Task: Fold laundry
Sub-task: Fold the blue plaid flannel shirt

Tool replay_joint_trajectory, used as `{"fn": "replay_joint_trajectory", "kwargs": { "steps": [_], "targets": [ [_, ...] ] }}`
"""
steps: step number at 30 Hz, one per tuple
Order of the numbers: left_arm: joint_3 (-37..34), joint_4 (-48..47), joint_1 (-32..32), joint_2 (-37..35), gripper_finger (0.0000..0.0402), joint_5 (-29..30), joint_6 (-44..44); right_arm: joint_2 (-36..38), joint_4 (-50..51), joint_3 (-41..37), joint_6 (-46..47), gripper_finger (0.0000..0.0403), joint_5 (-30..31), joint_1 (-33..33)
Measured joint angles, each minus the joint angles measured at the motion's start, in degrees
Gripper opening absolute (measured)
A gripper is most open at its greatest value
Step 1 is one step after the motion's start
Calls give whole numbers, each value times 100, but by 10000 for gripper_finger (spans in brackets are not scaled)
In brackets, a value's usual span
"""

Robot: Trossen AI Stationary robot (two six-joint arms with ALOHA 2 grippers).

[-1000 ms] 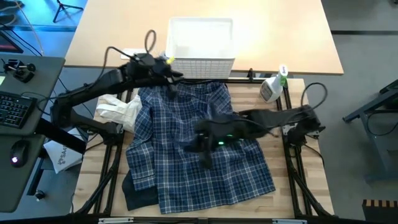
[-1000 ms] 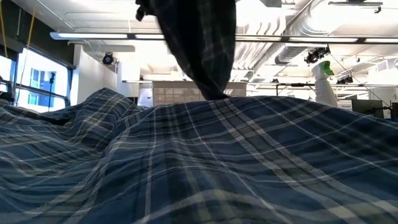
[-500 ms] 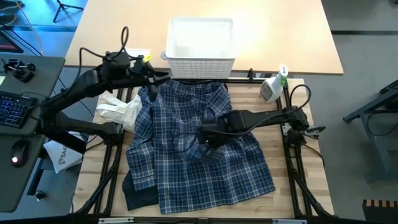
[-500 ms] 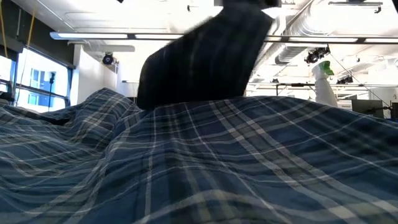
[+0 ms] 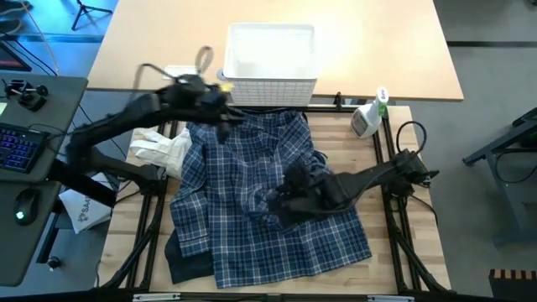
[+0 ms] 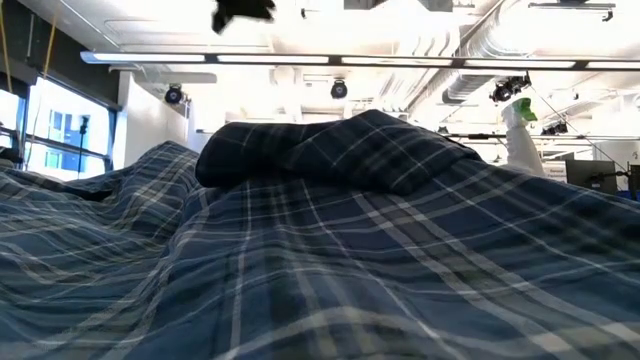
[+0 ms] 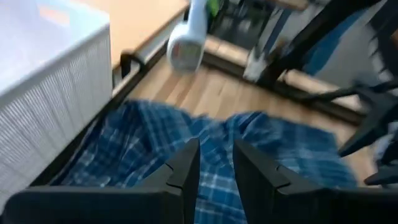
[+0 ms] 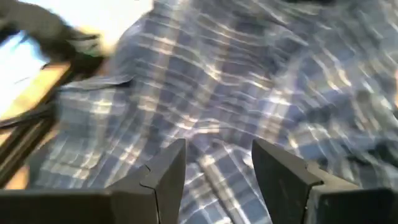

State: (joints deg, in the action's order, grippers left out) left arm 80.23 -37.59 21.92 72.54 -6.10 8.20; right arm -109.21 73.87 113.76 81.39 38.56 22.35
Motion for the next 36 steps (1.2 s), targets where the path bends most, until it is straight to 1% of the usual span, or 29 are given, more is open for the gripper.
{"fn": "replay_joint_trajectory", "kwargs": {
  "steps": [1, 2, 3, 5, 6, 7, 8, 11, 14, 18, 22, 25, 28, 32, 33, 36],
  "targets": [
    [0, 5, 26, 208, 86, 1, -47, 27, 285, -58, 310, 181, -267, 14],
    [0, -16, 62, 437, 86, -15, -138, 88, 541, -75, 551, 181, -658, 17],
    [0, -66, 109, 645, 86, -159, -234, 189, 703, -79, 738, 181, -1074, 19],
    [-2, -142, 148, 1078, 86, -495, -272, 406, 815, -64, 886, 181, -1925, 97],
    [-2, -102, 150, 1285, 86, -594, -276, 472, 734, -56, 874, 181, -2257, 155],
    [-2, -42, 146, 1482, 86, -635, -277, 507, 606, -55, 824, 181, -2469, 235],
    [-2, 58, 143, 1679, 86, -652, -279, 510, 492, -56, 724, 181, -2559, 321],
    [26, 511, 146, 2242, 88, -691, -203, 526, 449, -68, 638, 181, -2459, 598],
    [306, 638, 215, 2747, 106, -850, -139, 578, 660, -57, 865, 181, -2383, 763],
    [924, 583, 296, 3456, 155, -875, 31, 549, 857, -66, 1184, 181, -2522, 856],
    [1533, 586, 416, 4116, 211, -866, 220, 586, 885, -66, 1223, 181, -2623, 887],
    [1833, 578, 522, 4497, 237, -845, 437, 584, 886, -66, 1226, 181, -2795, 908],
    [1964, 599, 611, 4755, 243, -770, 527, 584, 883, -66, 1269, 181, -2946, 958],
    [1974, 579, 714, 5028, 229, -737, 663, 584, 1036, -66, 1270, 181, -2975, 1029],
    [1974, 581, 737, 5090, 222, -777, 721, 584, 1137, -66, 1316, 181, -2978, 1035],
    [1974, 723, 775, 5240, 202, -1248, 844, 584, 1141, -66, 1507, 181, -2981, 988]
  ]
}}
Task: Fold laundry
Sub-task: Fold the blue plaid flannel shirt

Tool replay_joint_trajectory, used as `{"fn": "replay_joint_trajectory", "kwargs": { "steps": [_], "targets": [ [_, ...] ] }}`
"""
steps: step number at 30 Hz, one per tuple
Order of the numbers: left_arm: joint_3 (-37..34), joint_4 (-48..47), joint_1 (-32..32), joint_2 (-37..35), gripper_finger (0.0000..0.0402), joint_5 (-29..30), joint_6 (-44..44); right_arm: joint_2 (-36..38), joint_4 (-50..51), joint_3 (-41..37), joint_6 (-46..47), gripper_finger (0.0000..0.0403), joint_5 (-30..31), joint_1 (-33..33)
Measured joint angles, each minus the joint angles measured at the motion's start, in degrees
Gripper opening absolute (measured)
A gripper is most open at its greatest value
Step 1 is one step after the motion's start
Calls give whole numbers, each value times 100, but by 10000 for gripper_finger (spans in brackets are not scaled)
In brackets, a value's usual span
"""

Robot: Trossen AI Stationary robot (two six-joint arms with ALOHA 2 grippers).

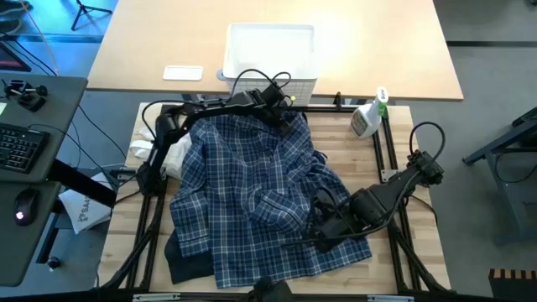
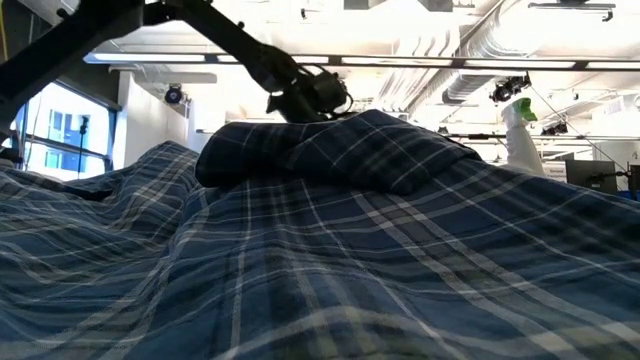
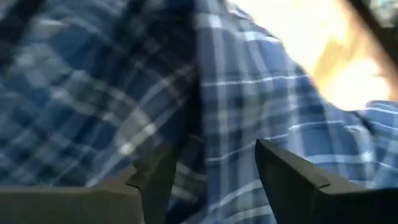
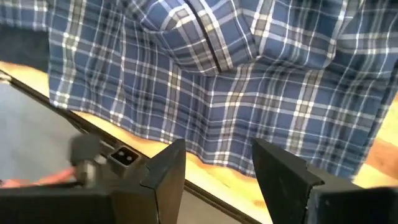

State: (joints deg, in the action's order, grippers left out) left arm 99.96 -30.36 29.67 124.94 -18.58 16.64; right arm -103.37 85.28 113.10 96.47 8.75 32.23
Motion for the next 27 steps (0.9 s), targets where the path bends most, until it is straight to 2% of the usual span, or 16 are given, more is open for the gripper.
{"fn": "replay_joint_trajectory", "kwargs": {
  "steps": [6, 11, 12, 17, 20, 23, 27],
  "targets": [
    [0, 551, -64, 129, 143, -705, 74, 0, -5, 0, -349, 181, 11, -35],
    [0, 912, -134, 49, 26, -956, -314, 0, -28, 0, -201, 181, 104, 170],
    [0, 921, -134, -10, 14, -921, -356, 0, -29, 0, -63, 181, 243, 253],
    [-2, 863, -4, -705, 2, -259, -821, -1, -40, -11, 1063, 181, 1046, 786],
    [-2, 868, 119, -1301, 2, 195, -1304, 0, -38, -211, 2019, 181, 1225, 1087],
    [4, 911, 246, -1747, 1, 468, -1748, -2, 4, -582, 2917, 181, 1099, 1301],
    [4, 868, 398, -2016, 0, 578, -2043, -5, -284, -1044, 2812, 181, 223, 1119]
  ]
}}
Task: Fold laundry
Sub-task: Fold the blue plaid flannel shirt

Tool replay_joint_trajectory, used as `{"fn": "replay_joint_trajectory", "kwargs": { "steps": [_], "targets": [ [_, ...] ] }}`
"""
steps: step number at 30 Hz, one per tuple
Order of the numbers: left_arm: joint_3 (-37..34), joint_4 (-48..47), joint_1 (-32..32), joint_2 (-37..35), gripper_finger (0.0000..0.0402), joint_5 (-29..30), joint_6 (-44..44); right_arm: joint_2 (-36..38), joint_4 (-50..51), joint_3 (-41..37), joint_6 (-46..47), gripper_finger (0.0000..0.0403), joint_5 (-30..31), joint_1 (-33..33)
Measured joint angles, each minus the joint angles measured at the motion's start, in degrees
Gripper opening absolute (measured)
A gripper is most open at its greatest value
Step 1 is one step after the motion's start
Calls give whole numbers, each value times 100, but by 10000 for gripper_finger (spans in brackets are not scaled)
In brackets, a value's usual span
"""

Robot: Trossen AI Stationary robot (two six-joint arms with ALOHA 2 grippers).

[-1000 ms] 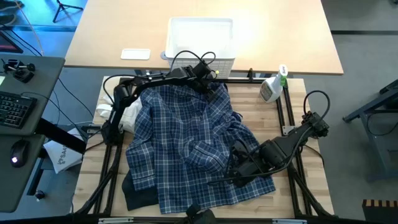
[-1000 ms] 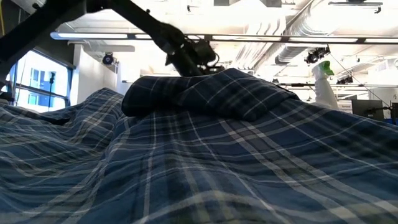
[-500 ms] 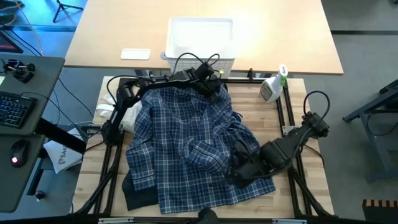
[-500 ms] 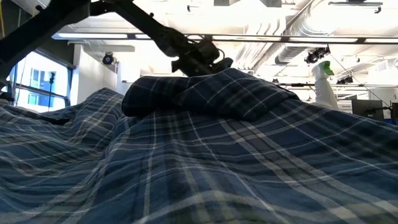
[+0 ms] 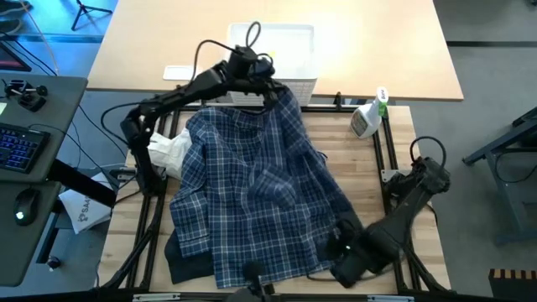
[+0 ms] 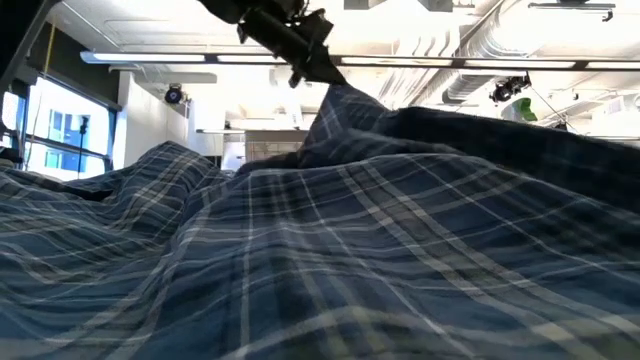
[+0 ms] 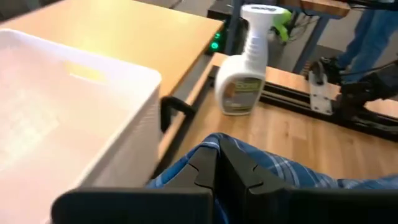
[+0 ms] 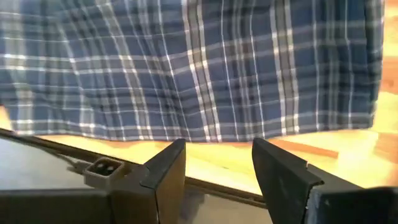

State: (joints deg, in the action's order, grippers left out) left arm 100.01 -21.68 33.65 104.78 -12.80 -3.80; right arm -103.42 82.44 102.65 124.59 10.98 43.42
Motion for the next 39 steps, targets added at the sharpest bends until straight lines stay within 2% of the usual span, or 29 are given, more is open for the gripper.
{"fn": "replay_joint_trajectory", "kwargs": {
  "steps": [5, 7, 10, 14, 18, 24, 28, 32, 35, 39],
  "targets": [
    [0, -160, 144, -78, 0, 5, -133, -8, 543, 68, -495, 181, -932, -401],
    [0, -228, 192, -79, 0, 6, -122, 49, 754, 183, -655, 181, -727, -440],
    [-2, -400, 236, -79, 0, 7, -105, 327, 673, -91, -947, 181, 45, -482],
    [-2, -503, 223, -79, 0, 7, -97, 936, 730, -1218, -915, 181, -67, -489],
    [-2, -539, 184, -79, 0, 13, -96, 2025, -324, -2820, -1009, 181, -176, -488],
    [-2, -547, 73, -79, 0, 24, 17, 3352, -2337, -5213, -1538, 181, -1052, -482],
    [-4, -547, 0, -79, 0, 27, 218, 3653, -3237, -6292, -1816, 181, -1379, -483],
    [-4, -547, -96, -79, 0, 180, 471, 3588, -4044, -7056, -2311, 176, -1892, -477],
    [-4, -545, -168, -79, 0, 218, 662, 3518, -4493, -7441, -2569, 144, -2127, -458],
    [-4, -534, -287, -79, 0, 555, 907, 3526, -4924, -7690, -2649, 58, -1944, -308]
  ]
}}
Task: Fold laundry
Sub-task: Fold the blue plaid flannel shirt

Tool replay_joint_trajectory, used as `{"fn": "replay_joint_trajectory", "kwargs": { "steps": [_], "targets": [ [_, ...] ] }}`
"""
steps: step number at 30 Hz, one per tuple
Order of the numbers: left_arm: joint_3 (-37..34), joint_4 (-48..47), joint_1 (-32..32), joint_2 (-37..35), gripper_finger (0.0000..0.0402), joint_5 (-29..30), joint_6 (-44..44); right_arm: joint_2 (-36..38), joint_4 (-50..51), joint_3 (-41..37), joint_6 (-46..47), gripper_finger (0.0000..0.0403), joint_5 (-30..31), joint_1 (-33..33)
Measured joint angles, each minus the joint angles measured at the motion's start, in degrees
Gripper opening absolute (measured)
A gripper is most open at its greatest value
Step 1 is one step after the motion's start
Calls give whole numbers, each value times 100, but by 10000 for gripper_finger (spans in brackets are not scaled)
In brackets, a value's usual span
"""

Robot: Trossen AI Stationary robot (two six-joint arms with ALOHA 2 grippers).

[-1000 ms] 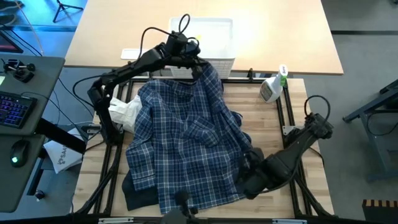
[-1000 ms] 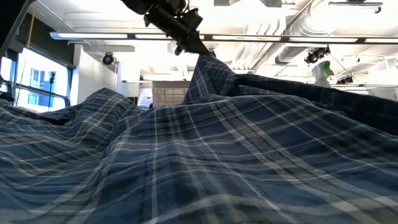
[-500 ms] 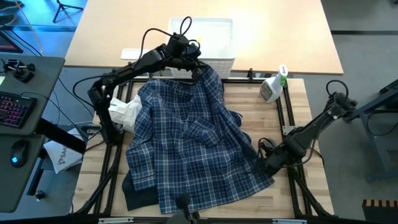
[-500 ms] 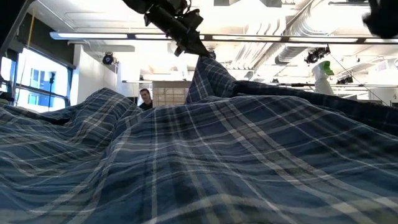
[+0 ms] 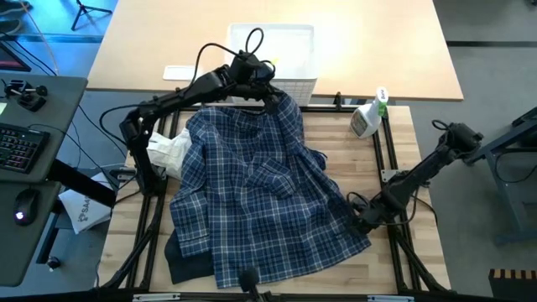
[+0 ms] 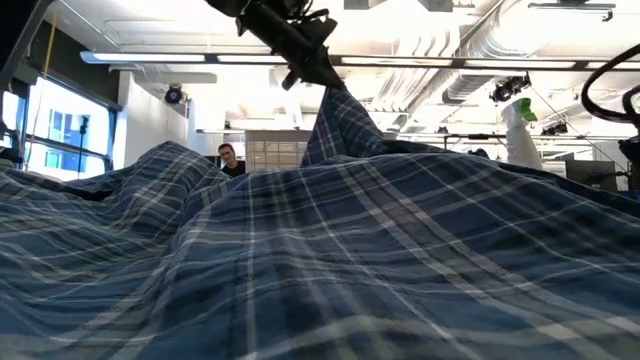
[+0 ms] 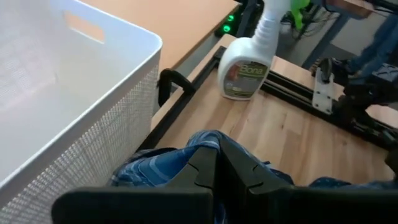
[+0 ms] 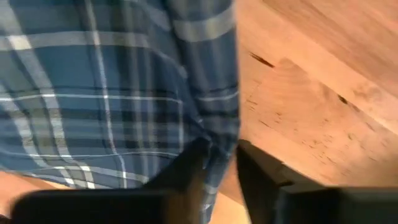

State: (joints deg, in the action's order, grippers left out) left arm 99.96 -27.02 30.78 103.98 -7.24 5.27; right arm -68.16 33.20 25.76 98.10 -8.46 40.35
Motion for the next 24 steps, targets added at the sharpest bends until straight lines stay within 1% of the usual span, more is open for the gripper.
{"fn": "replay_joint_trajectory", "kwargs": {
  "steps": [1, 2, 3, 6, 8, 10, 12, 14, 17, 19, 22, 24],
  "targets": [
    [0, 18, -28, 0, 0, 70, 8, -5, 2, 22, -36, 32, 47, 67],
    [0, 60, -57, 0, 0, 142, 12, -15, 72, 113, -61, 17, 83, 144],
    [-2, 104, -90, -2, 0, 238, 12, -21, 137, 271, -51, 10, 95, 238],
    [-7, 75, -173, -143, 0, 563, 15, -9, 606, 976, 183, 13, 153, 560],
    [-7, -77, -214, -311, 0, 853, -69, -15, 867, 1483, 408, 4, 360, 771],
    [-4, -337, -248, -454, 0, 1336, -378, -13, 1057, 1974, 745, 3, 716, 960],
    [0, -604, -267, -487, 0, 1847, -695, -100, 1454, 2406, 1178, 2, 1020, 1095],
    [-2, -906, -212, -456, 0, 2090, -972, -303, 1720, 2835, 1421, 1, 1092, 1138],
    [-4, -1268, -84, -316, 0, 2193, -1187, -715, 1747, 3449, 1251, 1, 1035, 1129],
    [-7, -1481, -10, -196, 0, 2346, -1262, -1069, 1774, 3799, 1179, 1, 858, 1018],
    [-7, -1353, 16, -62, 0, 2521, -1346, -1598, 1677, 4271, 1202, 1, 281, 756],
    [-7, -1250, 18, -19, 0, 2478, -1487, -1929, 1317, 4577, 958, 1, 175, 582]
  ]
}}
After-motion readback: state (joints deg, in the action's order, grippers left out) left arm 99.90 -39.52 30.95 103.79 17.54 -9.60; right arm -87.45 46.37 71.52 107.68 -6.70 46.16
